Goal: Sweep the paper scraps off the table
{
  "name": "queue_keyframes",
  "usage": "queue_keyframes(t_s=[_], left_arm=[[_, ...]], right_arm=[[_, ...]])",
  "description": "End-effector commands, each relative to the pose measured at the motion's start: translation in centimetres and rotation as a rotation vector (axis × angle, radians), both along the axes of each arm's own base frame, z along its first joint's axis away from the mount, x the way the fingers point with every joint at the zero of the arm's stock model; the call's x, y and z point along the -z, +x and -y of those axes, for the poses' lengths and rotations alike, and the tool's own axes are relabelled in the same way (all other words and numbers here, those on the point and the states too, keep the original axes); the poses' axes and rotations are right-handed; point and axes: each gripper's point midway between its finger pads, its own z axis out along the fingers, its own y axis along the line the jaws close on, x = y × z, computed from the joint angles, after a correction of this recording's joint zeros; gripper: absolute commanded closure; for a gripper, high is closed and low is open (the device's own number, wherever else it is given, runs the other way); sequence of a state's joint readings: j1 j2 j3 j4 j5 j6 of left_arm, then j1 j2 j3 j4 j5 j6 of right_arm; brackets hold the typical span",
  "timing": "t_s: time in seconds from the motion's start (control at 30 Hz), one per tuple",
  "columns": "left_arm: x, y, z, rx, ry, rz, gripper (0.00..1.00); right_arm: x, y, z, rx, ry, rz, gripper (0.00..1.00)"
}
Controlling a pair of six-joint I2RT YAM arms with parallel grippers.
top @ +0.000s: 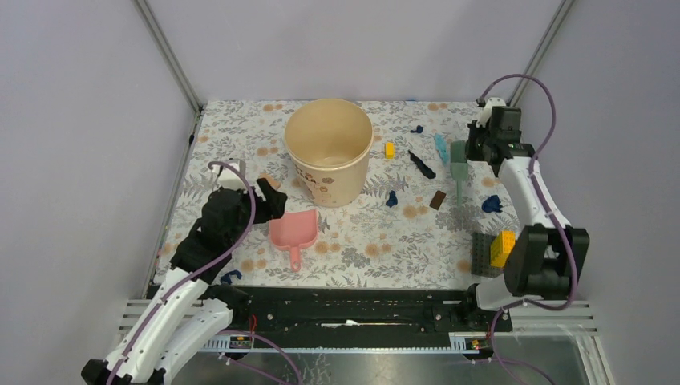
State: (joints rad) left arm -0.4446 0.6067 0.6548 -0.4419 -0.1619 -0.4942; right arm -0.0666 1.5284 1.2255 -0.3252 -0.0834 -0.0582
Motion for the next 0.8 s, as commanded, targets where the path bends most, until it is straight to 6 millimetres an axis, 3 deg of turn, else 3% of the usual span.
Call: queue_keyframes(t_s=[0.0,0.2,0.37,0.53,0.63,0.77], left_arm=[[-6.4,1.2,3.1,0.117,-0.113,0.126,0.24],[-11.4,0.9,7.1,0.291,-0.231,0.206,0.25],[-13.6,1.0,11.0,0.411,-0.290,0.268,0.24],[-13.8,1.3,16.8,0.497,-0.210,0.282,0.23],[-13.2,1.2,20.7,0.534,-0.125,0.284,0.22],[-11.1,2.0,24.5,0.516,-0.105,0.254,0.19]], right_arm=[[-3.7,-2.1,-1.7,-0.069,0.057,0.085,1.00],[-8.2,-5.3,-6.1,-0.249,0.219,0.200,1.00],[-11.5,-8.0,-9.1,-0.363,0.345,0.267,1.00],[-13.1,-9.8,-10.9,-0.436,0.433,0.298,1.00],[-13.1,-10.4,-11.5,-0.449,0.480,0.280,1.00],[-13.6,-11.5,-12.9,-0.522,0.564,0.272,1.00]])
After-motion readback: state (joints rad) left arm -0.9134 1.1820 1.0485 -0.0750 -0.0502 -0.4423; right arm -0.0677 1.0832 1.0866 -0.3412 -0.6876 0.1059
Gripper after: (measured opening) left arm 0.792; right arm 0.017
